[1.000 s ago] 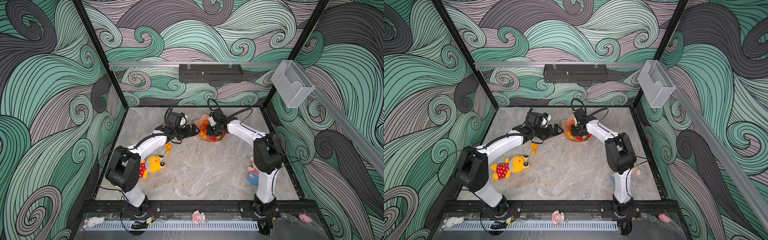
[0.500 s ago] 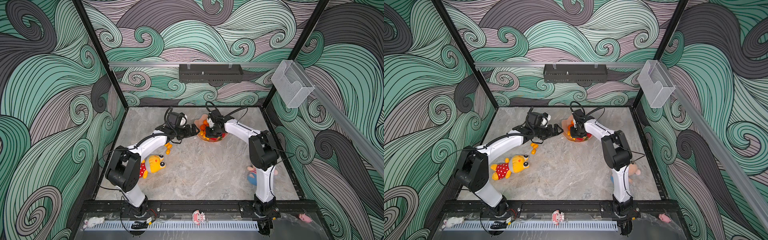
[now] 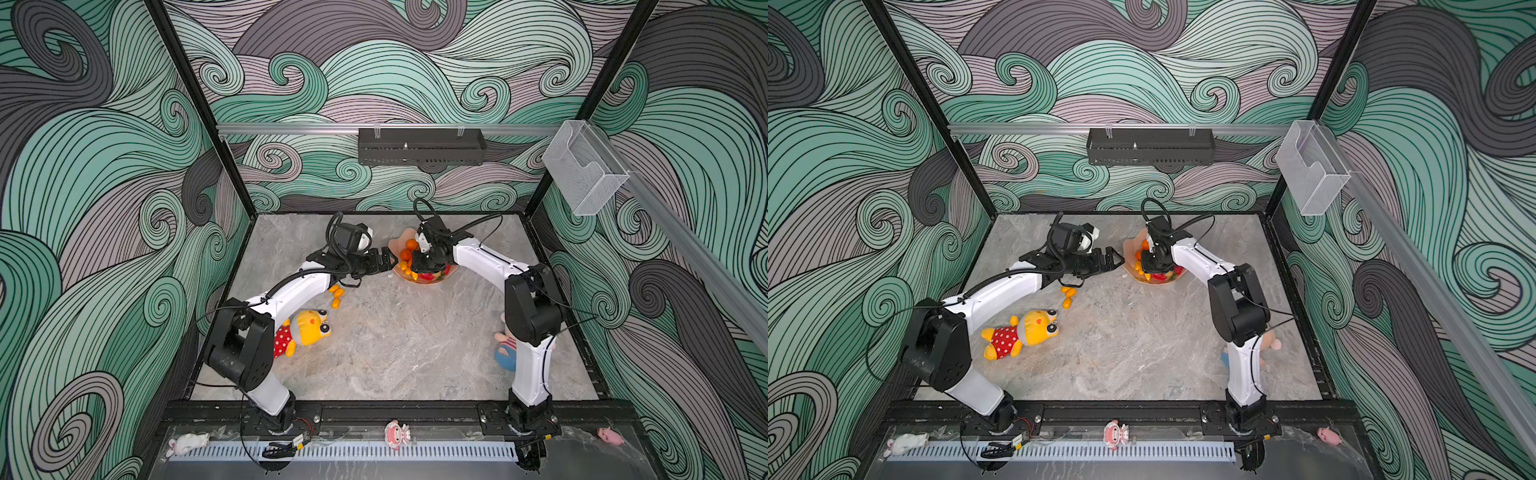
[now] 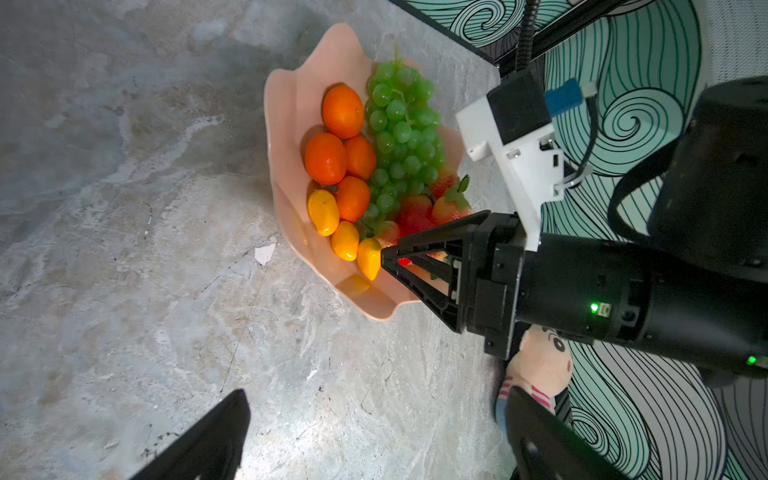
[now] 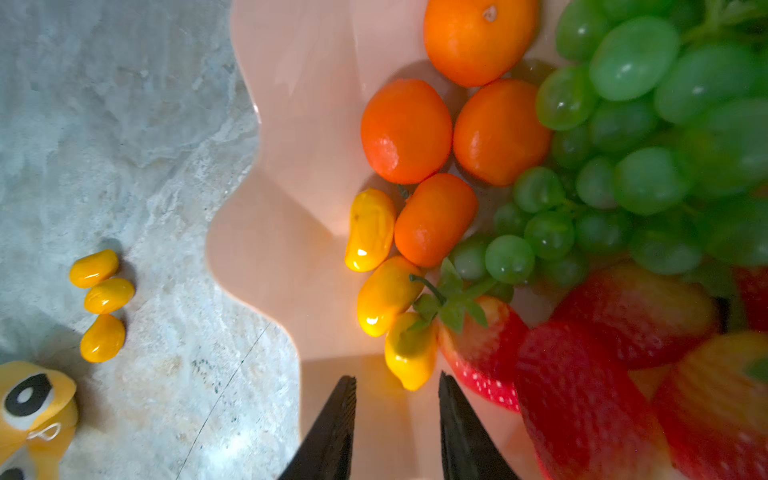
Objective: Place and organize the fake fruits in the fruit bowl
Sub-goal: 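Lower the yellow fruit into the bowl and open the right gripper, then move the open right gripper back to the yellow fruits by the plush toy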
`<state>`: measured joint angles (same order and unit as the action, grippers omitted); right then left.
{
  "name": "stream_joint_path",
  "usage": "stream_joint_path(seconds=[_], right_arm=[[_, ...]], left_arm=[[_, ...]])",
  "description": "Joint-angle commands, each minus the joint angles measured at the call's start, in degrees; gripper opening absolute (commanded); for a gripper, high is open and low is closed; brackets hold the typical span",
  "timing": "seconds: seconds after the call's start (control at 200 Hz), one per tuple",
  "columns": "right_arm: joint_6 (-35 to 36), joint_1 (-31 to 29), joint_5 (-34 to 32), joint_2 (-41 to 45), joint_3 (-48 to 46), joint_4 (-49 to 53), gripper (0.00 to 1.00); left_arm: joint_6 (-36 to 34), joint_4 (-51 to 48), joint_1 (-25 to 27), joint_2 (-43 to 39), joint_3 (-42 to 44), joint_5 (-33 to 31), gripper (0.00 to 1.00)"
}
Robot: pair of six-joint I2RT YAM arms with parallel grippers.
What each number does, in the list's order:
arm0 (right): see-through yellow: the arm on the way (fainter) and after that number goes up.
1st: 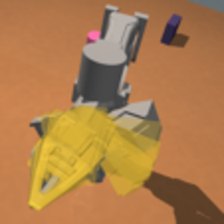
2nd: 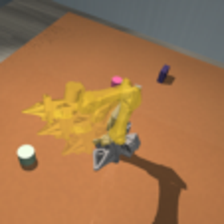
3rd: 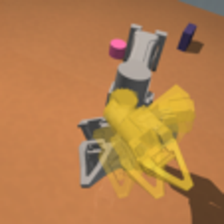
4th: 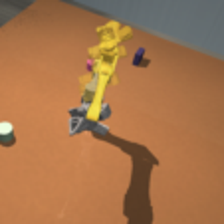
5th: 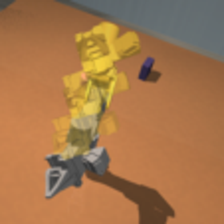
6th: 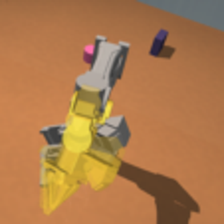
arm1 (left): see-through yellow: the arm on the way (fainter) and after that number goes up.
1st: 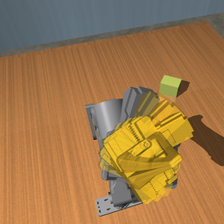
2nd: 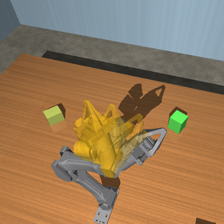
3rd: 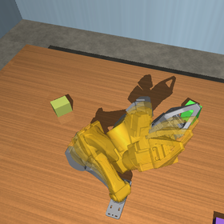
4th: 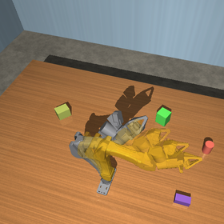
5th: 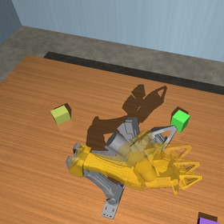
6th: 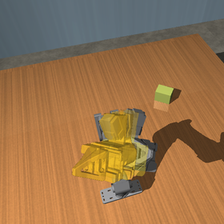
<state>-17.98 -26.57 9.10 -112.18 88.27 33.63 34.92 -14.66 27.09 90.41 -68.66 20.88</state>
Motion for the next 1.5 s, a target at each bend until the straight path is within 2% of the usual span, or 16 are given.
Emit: stream_joint_path(seconds=[0.0,0.225,0.435,0.56,0.76,1.006,1.296,1.496], right_arm=[[-0.39,-0.57,0.91,6.45,-4.06,-4.26,0.37],[-2.47,-3.85,2.67,13.79,-11.97,-11.24,0.40],[-0.49,-10.83,-2.22,17.29,-14.88,-12.71,0.39],[-1.05,-14.93,-4.07,16.53,-14.62,-12.75,0.38],[-3.38,-20.46,-5.95,11.35,-9.59,-10.64,0.36],[-2.54,-25.40,-9.74,5.22,-2.96,-8.50,0.33],[-9.73,-28.07,-10.94,0.23,-0.33,-11.21,0.30],[-12.92,-30.16,-14.04,-4.10,3.46,-10.60,0.29]], left_arm=[[-2.34,-3.79,0.27,-4.82,0.10,-1.50,0.99],[-0.96,-7.83,0.24,-15.20,4.66,-4.85,0.99],[-1.71,-10.89,-0.16,-25.08,10.99,-10.15,0.99],[-2.13,-14.98,-1.87,-28.61,12.04,-10.87,0.99],[-1.86,-19.35,-6.54,-31.31,13.03,-8.85,0.99],[-2.60,-20.96,-16.86,-33.83,15.24,-1.67,0.99],[-3.19,-21.49,-23.65,-34.33,16.93,2.23,0.99],[-3.35,-20.85,-27.55,-34.08,18.30,5.34,0.99]])
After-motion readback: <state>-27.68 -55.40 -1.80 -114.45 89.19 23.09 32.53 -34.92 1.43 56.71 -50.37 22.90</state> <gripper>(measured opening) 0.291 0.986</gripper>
